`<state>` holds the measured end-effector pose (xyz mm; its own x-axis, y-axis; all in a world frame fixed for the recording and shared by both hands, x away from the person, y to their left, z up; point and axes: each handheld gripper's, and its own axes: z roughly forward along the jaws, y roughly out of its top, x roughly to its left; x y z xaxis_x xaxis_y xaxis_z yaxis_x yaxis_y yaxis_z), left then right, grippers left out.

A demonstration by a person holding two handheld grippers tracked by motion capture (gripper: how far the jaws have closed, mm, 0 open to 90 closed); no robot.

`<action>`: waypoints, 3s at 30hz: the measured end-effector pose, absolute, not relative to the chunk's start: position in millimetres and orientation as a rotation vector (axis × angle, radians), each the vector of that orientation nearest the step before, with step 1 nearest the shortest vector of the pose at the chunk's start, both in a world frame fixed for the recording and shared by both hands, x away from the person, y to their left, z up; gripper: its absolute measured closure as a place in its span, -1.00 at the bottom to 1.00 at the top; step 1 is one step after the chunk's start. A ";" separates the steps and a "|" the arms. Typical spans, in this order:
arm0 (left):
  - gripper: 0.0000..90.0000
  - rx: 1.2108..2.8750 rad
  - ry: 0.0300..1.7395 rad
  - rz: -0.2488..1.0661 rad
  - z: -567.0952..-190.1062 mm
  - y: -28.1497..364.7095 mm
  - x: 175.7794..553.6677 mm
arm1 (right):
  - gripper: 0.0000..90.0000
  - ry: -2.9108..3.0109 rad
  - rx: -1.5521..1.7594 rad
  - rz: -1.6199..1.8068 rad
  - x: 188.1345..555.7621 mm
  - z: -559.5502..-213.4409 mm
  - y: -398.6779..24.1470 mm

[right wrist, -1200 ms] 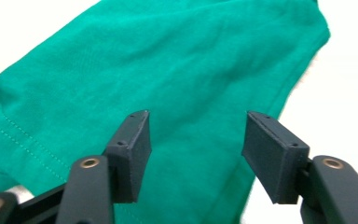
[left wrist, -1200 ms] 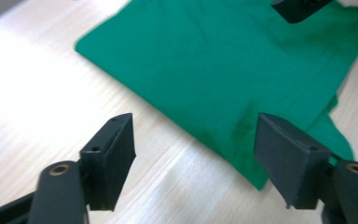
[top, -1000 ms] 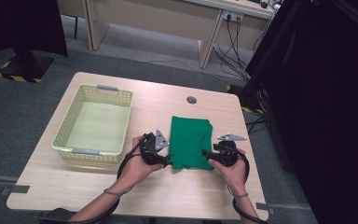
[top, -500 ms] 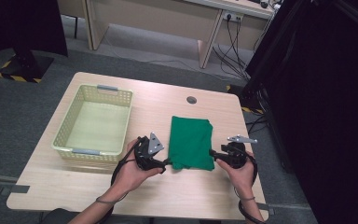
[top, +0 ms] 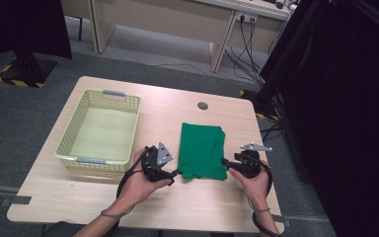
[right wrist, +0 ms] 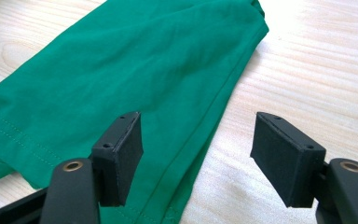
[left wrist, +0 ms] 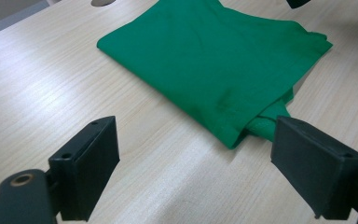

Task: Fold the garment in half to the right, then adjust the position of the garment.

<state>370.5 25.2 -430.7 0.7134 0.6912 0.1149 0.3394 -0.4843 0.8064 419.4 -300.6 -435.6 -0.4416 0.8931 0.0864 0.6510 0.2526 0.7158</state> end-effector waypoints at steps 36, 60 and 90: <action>-0.66 2.151 0.765 0.550 -439.3 13.6 376.2 | -0.23 2.230 1.416 0.980 421.5 -441.1 -294.0; -0.30 2.231 0.753 0.449 -469.6 -11.4 402.5 | 0.13 2.343 1.302 0.851 420.1 -461.2 -269.2; -0.43 2.220 0.712 0.419 -462.5 -14.0 383.0 | -0.02 2.295 1.347 0.911 393.3 -453.7 -289.3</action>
